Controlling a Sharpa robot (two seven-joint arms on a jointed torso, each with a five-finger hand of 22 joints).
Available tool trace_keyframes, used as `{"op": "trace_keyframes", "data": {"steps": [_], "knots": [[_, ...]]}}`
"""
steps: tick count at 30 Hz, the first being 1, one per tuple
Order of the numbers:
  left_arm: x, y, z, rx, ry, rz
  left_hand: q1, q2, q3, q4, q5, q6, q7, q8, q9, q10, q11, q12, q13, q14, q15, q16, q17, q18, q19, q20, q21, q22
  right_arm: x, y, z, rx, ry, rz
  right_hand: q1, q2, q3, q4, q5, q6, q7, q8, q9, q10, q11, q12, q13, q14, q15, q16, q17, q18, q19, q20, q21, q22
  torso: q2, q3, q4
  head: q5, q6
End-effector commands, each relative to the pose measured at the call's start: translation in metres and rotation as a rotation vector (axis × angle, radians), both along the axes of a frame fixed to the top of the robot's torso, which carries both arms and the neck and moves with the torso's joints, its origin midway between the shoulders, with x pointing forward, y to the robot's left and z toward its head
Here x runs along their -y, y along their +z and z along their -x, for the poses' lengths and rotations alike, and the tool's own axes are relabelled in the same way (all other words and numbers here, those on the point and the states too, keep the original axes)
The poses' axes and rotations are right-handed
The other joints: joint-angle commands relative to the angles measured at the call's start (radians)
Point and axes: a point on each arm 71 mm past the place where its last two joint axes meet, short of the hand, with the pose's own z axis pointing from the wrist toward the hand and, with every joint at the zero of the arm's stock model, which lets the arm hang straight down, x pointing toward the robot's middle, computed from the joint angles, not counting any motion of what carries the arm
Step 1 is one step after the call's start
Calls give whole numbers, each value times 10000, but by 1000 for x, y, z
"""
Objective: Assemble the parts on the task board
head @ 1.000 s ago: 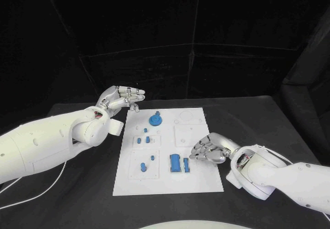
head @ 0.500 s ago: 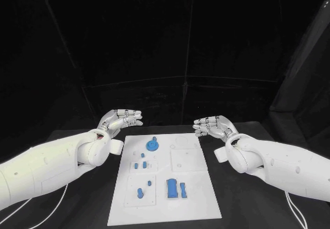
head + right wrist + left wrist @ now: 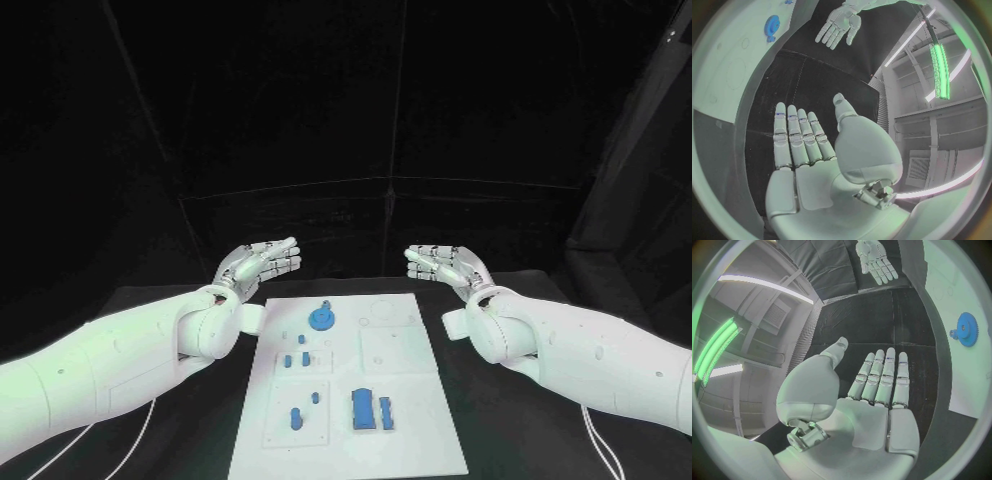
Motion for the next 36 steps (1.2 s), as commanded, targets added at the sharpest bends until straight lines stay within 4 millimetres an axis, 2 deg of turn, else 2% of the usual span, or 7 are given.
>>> {"op": "trace_keyframes", "data": {"steps": [1, 12, 13, 15, 18, 19, 36], "knots": [[4, 1, 4, 113, 262, -163, -3091, 260, -878, 162, -229, -2358, -472, -378, -245, -2441, -395, -393, -231, -2294, -359, -575, -526, -440, -1803, -652, -304, -711, -5, 4, 5, 84, -281, -221, -3416, -258, 337, 22, -511, -2288, -487, -239, -565, -2566, -373, -241, -241, -2697, -833, -245, -292, -464, -2538, -532, -351, -250, -202, 75, 173, 91, -217], [31, -1, 48, 167, 1380, -628, -5543, 260, -1574, 162, -229, -4231, -1516, -378, -245, -4376, -1272, -1270, -231, -4113, -1156, -1037, -526, -656, -3233, -1170, -1007, -1275, -27, 12, 52, -193, -1257, -1280, -6126, -258, 337, 22, -917, -4106, -879, -239, -565, -4604, -1217, -241, -241, -4842, -833, -245, -292, -755, -4554, -952, -1133, -250, -368, 134, 314, 177, -430], [33, 0, 53, 180, 1483, -673, -5725, 260, -1628, 162, -229, -4369, -1516, -378, -245, -4524, -1272, -1270, -231, -4249, -1156, -1066, -526, -671, -3337, -1211, -1007, -1317, -28, 13, 56, -227, -1322, -1338, -6318, -258, 337, 22, -949, -4236, -1589, -239, -565, -4750, -1217, -241, -241, -4992, -833, -245, -292, -790, -4697, -984, -1133, -250, -368, 134, 314, 177, -430], [37, 2, 62, 214, 1708, -771, -6162, 260, -1747, 162, -229, -4702, -1516, -378, -245, -4866, -1272, -1270, -231, -4574, -1156, -1147, -526, -1463, -3596, -1300, -1007, -1419, -31, 14, 63, -300, -1453, -1448, -6851, -258, 337, 22, -1665, -4588, -1589, -239, -565, -5149, -1217, -241, -241, -5415, -833, -245, -292, -790, -5090, -1735, -1133, -250, -368, 134, 314, 177, -430], [41, 4, 72, 251, 1916, -862, -6547, 260, -1861, 162, -229, -4998, -1516, -378, -245, -5171, -1272, -1270, -231, -4860, -1156, -1863, -526, -1463, -3822, -1381, -1007, -1509, -33, 16, 68, -360, -1551, -1525, -7271, -258, 337, 22, -1665, -4865, -1589, -239, -565, -5462, -1217, -241, -241, -5742, -833, -245, -292, -1545, -5400, -1735, -1133, -250, -368, 134, 314, 177, -430], [42, 4, 74, 261, 1970, -886, -6680, 260, -1899, 162, -229, -5094, -1516, -378, -245, -5276, -1272, -1270, -231, -4954, -1156, -1863, -526, -1463, -3896, -2100, -1007, -1540, -33, 16, 69, -372, -1569, -1539, -7419, -258, 337, 22, -1665, -4966, -1589, -239, -565, -5577, -1217, -241, -241, -5862, -833, -245, -292, -1545, -5512, -1735, -1133, -250, -368, 134, 314, 177, -430], [45, 6, 82, 297, 2151, -965, -8334, 260, -2831, 162, -229, -6358, -1516, -378, -245, -6584, -1272, -1270, -231, -6184, -1156, -1863, -526, -1463, -4848, -2100, -1007, -2295, -34, 16, 70, -384, -1587, -1553, -9263, -258, 337, 22, -1665, -6205, -1589, -239, -565, -6957, -1217, -241, -241, -7320, -833, -245, -292, -1545, -6885, -1735, -1133, -250, -368, 134, 314, 177, -430]]}}
